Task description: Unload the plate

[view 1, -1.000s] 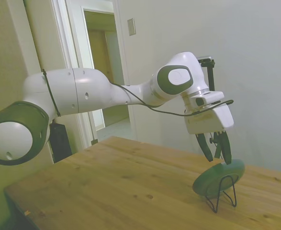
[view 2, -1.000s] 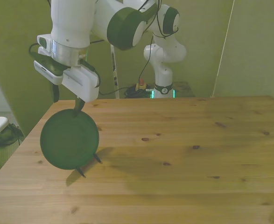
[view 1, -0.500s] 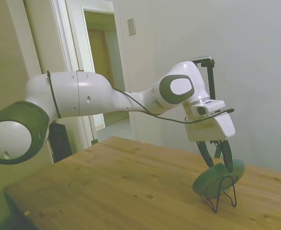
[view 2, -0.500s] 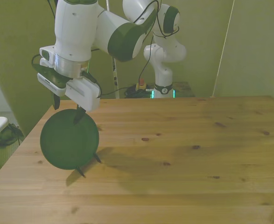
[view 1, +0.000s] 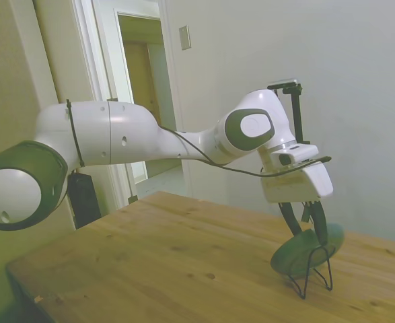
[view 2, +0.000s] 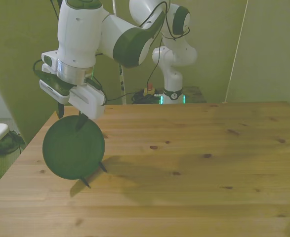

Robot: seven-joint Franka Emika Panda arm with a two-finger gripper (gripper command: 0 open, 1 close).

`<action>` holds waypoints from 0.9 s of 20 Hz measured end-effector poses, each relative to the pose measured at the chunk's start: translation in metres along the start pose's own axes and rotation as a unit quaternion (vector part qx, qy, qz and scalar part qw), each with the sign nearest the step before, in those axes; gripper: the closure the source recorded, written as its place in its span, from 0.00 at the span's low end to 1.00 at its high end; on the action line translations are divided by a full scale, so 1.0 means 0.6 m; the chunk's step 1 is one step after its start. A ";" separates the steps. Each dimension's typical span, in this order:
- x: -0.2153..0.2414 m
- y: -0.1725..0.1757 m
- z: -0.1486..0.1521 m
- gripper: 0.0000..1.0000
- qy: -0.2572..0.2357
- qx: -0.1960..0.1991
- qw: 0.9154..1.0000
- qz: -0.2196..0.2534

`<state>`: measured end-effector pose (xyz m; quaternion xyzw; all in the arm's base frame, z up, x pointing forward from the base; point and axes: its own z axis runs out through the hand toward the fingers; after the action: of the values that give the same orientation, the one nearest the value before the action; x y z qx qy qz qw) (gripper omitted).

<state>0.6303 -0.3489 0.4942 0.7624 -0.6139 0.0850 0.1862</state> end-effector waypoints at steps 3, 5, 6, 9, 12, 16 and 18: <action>0.000 -0.001 0.001 1.00 0.001 0.001 1.000 -0.002; 0.000 -0.002 0.000 1.00 0.003 0.003 1.000 -0.003; 0.001 -0.002 0.000 1.00 0.003 0.003 1.000 -0.003; 0.001 -0.003 -0.001 1.00 0.004 0.005 1.000 -0.004; 0.002 -0.002 -0.002 1.00 0.004 0.005 1.000 -0.004; 0.003 -0.001 -0.005 1.00 0.005 0.006 1.000 -0.004; 0.003 -0.001 -0.007 1.00 0.006 0.007 1.000 -0.004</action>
<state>0.6315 -0.3491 0.4986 0.7654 -0.6093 0.0932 0.1852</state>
